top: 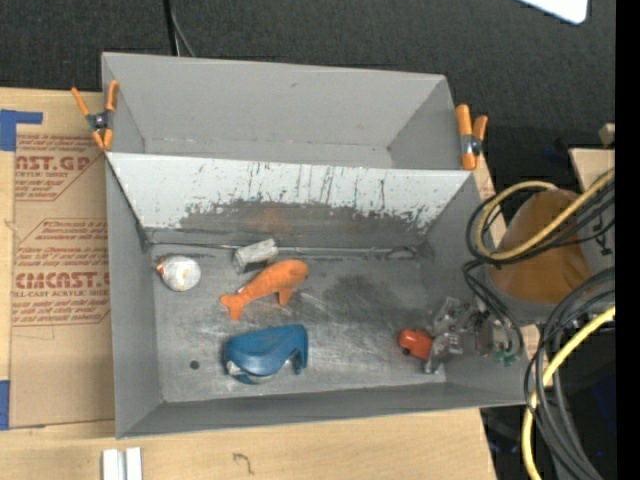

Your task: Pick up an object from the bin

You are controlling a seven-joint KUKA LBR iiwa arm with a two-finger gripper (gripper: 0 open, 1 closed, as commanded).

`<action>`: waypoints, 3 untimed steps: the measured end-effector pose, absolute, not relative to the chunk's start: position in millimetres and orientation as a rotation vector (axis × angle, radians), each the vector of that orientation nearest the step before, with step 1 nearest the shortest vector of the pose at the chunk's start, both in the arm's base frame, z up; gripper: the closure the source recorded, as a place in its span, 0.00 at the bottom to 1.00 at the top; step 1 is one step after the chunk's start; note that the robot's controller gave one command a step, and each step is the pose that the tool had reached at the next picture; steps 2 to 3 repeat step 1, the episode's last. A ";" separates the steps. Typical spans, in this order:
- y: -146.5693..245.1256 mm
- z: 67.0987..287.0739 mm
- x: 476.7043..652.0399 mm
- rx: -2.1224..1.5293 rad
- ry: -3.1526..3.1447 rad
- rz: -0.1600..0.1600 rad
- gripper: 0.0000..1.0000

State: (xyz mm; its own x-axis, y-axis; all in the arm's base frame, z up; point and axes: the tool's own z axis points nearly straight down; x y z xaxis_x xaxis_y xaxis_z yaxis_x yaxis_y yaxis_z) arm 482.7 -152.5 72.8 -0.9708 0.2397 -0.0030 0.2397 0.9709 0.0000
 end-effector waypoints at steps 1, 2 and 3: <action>-151.6 79.1 480.9 0.379 3.123 0.002 1.00; -151.6 79.1 480.9 0.379 3.123 0.002 1.00; -151.6 79.1 480.9 0.379 3.123 0.002 1.00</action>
Offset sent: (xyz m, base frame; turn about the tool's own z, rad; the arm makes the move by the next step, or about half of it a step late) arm 0.0000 0.0001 0.0320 0.0000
